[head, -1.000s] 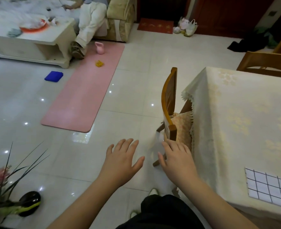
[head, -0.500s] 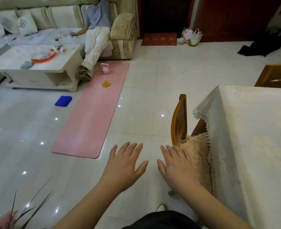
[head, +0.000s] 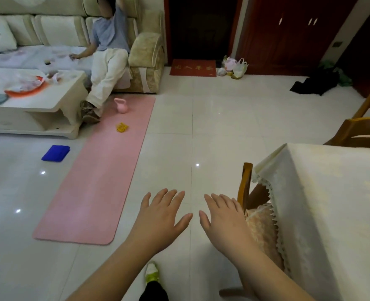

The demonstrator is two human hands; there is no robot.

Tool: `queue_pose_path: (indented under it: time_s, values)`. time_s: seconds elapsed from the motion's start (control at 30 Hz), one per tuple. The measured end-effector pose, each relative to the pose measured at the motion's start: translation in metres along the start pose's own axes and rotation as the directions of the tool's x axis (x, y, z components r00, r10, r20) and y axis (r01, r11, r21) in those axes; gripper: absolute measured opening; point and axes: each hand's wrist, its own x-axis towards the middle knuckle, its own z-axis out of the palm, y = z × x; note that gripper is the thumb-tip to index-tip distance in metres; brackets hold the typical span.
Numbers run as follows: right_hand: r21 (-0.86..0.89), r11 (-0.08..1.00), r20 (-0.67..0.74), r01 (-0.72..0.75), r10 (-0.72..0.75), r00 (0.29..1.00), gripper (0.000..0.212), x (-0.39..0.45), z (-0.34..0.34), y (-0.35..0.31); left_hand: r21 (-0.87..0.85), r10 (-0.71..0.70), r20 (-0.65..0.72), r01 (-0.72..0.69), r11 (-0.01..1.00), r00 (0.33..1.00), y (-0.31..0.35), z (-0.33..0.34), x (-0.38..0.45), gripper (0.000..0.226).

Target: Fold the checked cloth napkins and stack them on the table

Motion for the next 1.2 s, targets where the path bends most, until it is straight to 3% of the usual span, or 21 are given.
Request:
queue_pose_path:
  time_s: [0.1,0.17,0.3,0.37,0.47,0.57,0.8,0.93,1.0,1.1,1.2]
  values:
    - [-0.010,0.999,-0.028,-0.040,0.039,0.999,0.058,0.036,-0.009,-0.023,-0.034,0.039,-0.036,-0.040,0.999,0.999,-0.037,-0.019,0.033,0.112]
    - [-0.018,0.997,-0.038,-0.079,0.078,0.996,0.061,0.058,-0.017,-0.038,-0.063,0.064,-0.059,-0.068,0.996,0.996,-0.057,-0.034,0.052,0.100]
    - [-0.060,0.988,-0.081,-0.139,0.134,0.988,0.114,0.092,-0.028,-0.059,-0.075,0.142,-0.074,-0.147,0.986,0.987,-0.084,-0.057,0.084,0.097]
    - [-0.056,0.983,-0.098,-0.175,0.169,0.981,0.121,0.103,-0.034,-0.061,-0.046,0.195,-0.080,-0.199,0.979,0.978,-0.093,-0.065,0.102,0.105]
    - [-0.056,0.977,-0.116,-0.205,0.198,0.973,0.119,0.115,-0.045,-0.059,-0.039,0.251,-0.082,-0.255,0.966,0.965,-0.098,-0.072,0.130,0.095]
    - [-0.033,0.970,-0.125,-0.240,0.234,0.964,0.103,0.130,-0.053,-0.048,-0.064,0.279,-0.068,-0.284,0.957,0.958,-0.095,-0.075,0.159,0.084]
    - [0.043,0.940,-0.101,-0.339,0.341,0.934,0.065,0.185,-0.065,0.000,-0.005,0.336,0.002,-0.336,0.942,0.942,-0.072,-0.081,0.248,0.085]
    - [0.053,0.933,-0.117,-0.355,0.359,0.926,0.092,0.225,-0.075,0.032,0.016,0.340,0.022,-0.340,0.940,0.940,-0.055,-0.095,0.302,0.088]
    - [0.085,0.930,-0.112,-0.357,0.365,0.924,0.088,0.246,-0.084,0.045,0.039,0.344,0.023,-0.345,0.938,0.939,-0.051,-0.105,0.327,0.087]
    - [0.094,0.932,-0.108,-0.350,0.359,0.927,0.066,0.278,-0.097,0.062,0.062,0.339,0.012,-0.339,0.939,0.941,-0.050,-0.119,0.359,0.086]
    - [0.079,0.940,-0.115,-0.331,0.338,0.934,0.079,0.309,-0.108,0.070,0.051,0.329,0.010,-0.329,0.943,0.944,-0.052,-0.130,0.388,0.087]
